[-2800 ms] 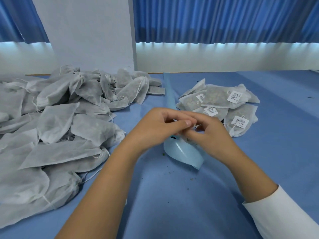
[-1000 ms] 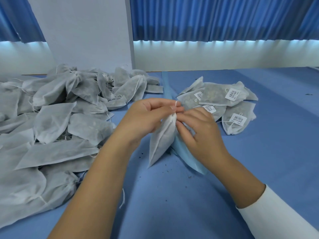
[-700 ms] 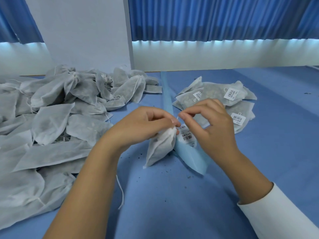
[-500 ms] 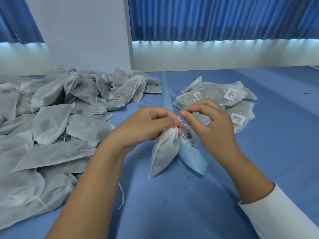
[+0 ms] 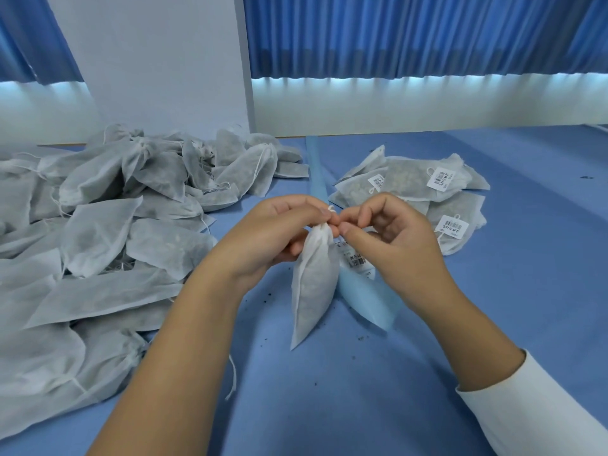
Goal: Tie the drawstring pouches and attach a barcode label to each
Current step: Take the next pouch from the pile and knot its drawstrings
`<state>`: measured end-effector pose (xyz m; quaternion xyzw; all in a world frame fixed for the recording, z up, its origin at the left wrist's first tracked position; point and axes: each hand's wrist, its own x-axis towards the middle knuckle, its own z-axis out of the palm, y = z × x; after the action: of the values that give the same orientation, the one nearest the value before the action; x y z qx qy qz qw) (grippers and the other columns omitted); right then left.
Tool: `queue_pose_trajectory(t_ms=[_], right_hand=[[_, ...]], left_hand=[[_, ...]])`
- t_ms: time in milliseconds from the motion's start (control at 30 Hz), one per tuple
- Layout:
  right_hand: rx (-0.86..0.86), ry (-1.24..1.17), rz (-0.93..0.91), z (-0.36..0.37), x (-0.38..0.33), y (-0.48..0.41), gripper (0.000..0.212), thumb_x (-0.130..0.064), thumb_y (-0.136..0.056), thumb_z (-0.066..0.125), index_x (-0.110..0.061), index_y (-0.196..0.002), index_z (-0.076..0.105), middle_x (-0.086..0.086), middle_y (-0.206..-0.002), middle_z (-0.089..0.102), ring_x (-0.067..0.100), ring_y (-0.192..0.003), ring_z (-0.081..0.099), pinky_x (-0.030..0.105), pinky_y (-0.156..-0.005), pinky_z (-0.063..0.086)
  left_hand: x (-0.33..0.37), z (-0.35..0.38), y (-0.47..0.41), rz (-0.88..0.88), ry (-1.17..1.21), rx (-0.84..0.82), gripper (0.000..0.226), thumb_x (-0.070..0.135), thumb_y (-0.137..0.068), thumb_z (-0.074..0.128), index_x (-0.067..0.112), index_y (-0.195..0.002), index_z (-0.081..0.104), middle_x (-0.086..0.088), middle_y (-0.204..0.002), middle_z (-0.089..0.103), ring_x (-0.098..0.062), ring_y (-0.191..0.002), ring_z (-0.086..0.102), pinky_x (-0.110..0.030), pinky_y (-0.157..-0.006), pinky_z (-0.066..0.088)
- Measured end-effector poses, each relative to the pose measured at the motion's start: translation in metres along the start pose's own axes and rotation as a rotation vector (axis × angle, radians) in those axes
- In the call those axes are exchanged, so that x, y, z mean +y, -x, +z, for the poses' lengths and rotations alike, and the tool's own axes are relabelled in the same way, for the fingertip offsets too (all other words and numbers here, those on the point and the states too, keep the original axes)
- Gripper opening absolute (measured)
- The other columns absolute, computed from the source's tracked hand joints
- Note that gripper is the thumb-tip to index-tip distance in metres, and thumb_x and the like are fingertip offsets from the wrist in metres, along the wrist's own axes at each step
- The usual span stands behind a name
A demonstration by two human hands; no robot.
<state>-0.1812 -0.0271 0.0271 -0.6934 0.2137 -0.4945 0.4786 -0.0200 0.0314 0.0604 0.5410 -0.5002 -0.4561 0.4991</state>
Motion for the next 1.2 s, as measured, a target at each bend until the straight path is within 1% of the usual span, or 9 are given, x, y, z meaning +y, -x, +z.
queue_pose_trajectory(t_ms=[133, 267, 433, 533, 667, 767, 900, 1067, 1200], right_hand=[[-0.014, -0.043, 0.042, -0.001, 0.0, -0.001, 0.03, 0.01, -0.085, 0.065, -0.013, -0.074, 0.048, 0.004, -0.086, 0.072, 0.014, -0.083, 0.067, 0.029, -0.071, 0.05], [-0.028, -0.017, 0.077, 0.0, 0.0, -0.002, 0.032, 0.011, -0.087, 0.061, -0.012, -0.073, 0.044, 0.006, -0.083, 0.063, 0.009, -0.076, 0.061, 0.022, -0.068, 0.047], [0.0, 0.023, 0.093, 0.0, 0.002, -0.005, 0.036, 0.014, -0.088, 0.054, -0.015, -0.072, 0.04, 0.008, -0.083, 0.055, 0.014, -0.075, 0.051, 0.029, -0.065, 0.041], [0.014, 0.037, 0.09, -0.002, 0.002, -0.005, 0.035, 0.013, -0.088, 0.052, -0.016, -0.072, 0.041, 0.003, -0.081, 0.056, 0.015, -0.075, 0.048, 0.026, -0.063, 0.041], [0.007, -0.012, 0.096, -0.003, 0.001, -0.005, 0.033, 0.013, -0.087, 0.056, -0.014, -0.074, 0.043, 0.001, -0.08, 0.059, 0.011, -0.071, 0.053, 0.02, -0.064, 0.044], [-0.01, 0.002, 0.085, -0.003, 0.0, -0.004, 0.033, 0.009, -0.085, 0.066, -0.014, -0.075, 0.043, 0.002, -0.083, 0.064, 0.008, -0.074, 0.061, 0.02, -0.069, 0.049], [0.038, 0.074, 0.055, -0.003, 0.003, -0.004, 0.032, 0.007, -0.083, 0.068, -0.015, -0.075, 0.046, -0.006, -0.076, 0.064, 0.009, -0.074, 0.061, 0.021, -0.067, 0.049], [0.058, 0.295, -0.019, 0.001, 0.006, -0.002, 0.025, 0.0, -0.084, 0.069, -0.025, -0.085, 0.068, -0.012, -0.073, 0.063, 0.001, -0.061, 0.054, 0.013, -0.055, 0.04], [0.027, 0.348, 0.009, -0.001, 0.004, -0.003, 0.024, -0.004, -0.086, 0.069, -0.026, -0.079, 0.071, -0.009, -0.077, 0.068, 0.003, -0.071, 0.06, 0.016, -0.058, 0.045]], left_hand=[[0.001, 0.0, 0.0, -0.007, -0.006, 0.012, 0.02, 0.015, -0.09, 0.06, 0.022, -0.077, 0.073, 0.008, -0.068, 0.069, -0.004, -0.044, 0.038, -0.012, -0.047, 0.039], [0.0, 0.001, -0.001, -0.007, -0.057, 0.075, 0.023, 0.013, -0.089, 0.063, 0.022, -0.075, 0.078, 0.004, -0.078, 0.075, -0.004, -0.049, 0.041, -0.015, -0.054, 0.038], [-0.004, 0.015, -0.004, 0.156, -0.181, 0.264, 0.016, 0.011, -0.087, 0.068, 0.018, -0.076, 0.078, 0.007, -0.08, 0.076, 0.008, -0.056, 0.056, -0.007, -0.053, 0.039], [-0.007, 0.015, -0.004, 0.236, -0.372, 0.333, 0.012, 0.019, -0.082, 0.07, 0.023, -0.075, 0.079, 0.011, -0.086, 0.073, 0.009, -0.052, 0.049, -0.009, -0.052, 0.033], [-0.005, 0.013, -0.002, 0.2, -0.325, 0.308, 0.01, 0.02, -0.082, 0.072, 0.019, -0.074, 0.078, 0.011, -0.076, 0.072, 0.0, -0.042, 0.042, -0.008, -0.046, 0.029], [-0.005, 0.013, -0.002, 0.168, -0.307, 0.286, 0.01, 0.025, -0.082, 0.072, 0.021, -0.075, 0.078, 0.001, -0.085, 0.074, -0.012, -0.055, 0.039, -0.019, -0.051, 0.032], [-0.006, 0.012, -0.003, 0.142, -0.32, 0.307, 0.011, 0.027, -0.081, 0.074, 0.019, -0.074, 0.078, 0.006, -0.081, 0.073, -0.002, -0.046, 0.039, -0.01, -0.047, 0.033], [-0.006, 0.014, -0.004, 0.122, -0.388, 0.286, 0.013, 0.022, -0.081, 0.072, 0.018, -0.069, 0.075, 0.018, -0.061, 0.063, 0.002, -0.042, 0.043, -0.007, -0.044, 0.031], [-0.006, 0.012, -0.004, 0.108, -0.388, 0.284, 0.015, 0.024, -0.081, 0.072, 0.02, -0.067, 0.074, 0.017, -0.063, 0.065, 0.002, -0.047, 0.045, -0.007, -0.046, 0.034]])
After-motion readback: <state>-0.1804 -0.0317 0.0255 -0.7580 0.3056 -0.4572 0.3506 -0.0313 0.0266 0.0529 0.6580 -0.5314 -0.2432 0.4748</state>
